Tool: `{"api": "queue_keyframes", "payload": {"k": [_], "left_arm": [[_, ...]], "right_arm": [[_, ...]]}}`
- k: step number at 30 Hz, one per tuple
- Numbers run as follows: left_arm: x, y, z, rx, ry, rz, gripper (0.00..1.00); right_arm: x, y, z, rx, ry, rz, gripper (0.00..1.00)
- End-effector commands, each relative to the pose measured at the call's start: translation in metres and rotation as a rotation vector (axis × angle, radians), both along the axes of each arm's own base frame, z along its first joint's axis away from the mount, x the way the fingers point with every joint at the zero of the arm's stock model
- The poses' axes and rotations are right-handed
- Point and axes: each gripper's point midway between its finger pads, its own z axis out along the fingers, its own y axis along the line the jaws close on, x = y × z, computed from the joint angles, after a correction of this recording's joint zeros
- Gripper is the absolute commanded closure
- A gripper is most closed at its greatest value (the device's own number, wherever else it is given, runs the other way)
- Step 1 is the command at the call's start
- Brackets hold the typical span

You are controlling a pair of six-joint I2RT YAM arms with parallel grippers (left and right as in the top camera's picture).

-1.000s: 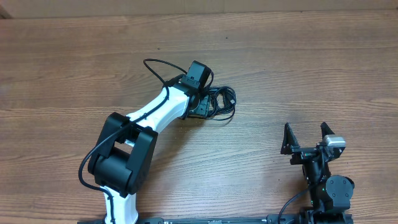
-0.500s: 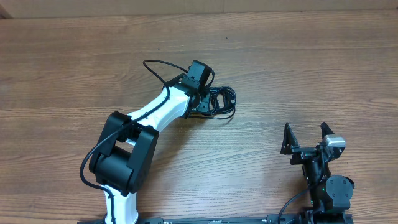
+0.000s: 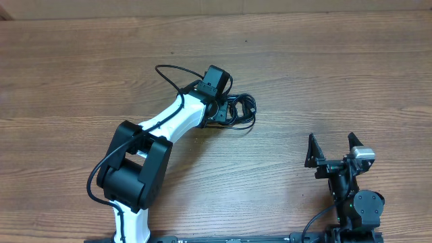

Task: Untangle cables
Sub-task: 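Lower the left gripper and close it on the cable loops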

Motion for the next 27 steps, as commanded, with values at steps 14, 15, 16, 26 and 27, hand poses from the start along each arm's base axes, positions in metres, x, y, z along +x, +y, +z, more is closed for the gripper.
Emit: {"api": "queue_keyframes", "payload": {"k": [14, 15, 16, 26, 27], "left_arm": [[-0.004, -0.004, -0.011, 0.006, 0.015, -0.003, 0.63], [-0.005, -0.004, -0.012, 0.007, 0.017, -0.003, 0.65], [-0.006, -0.003, -0.013, 0.009, 0.021, -0.003, 0.68], [-0.013, 0.001, -0.021, 0.019, 0.038, -0.003, 0.82], [-0.013, 0.001, -0.021, 0.019, 0.038, -0.002, 0.84]], "right_arm": [[0.0, -0.001, -0.001, 0.004, -0.006, -0.009, 0.0], [0.0, -0.002, -0.001, 0.004, -0.006, -0.009, 0.0], [0.0, -0.002, -0.001, 0.004, -0.006, -0.009, 0.0], [0.0, -0.002, -0.001, 0.004, -0.006, -0.009, 0.0], [0.0, -0.002, -0.001, 0.003, -0.006, -0.009, 0.0]]}}
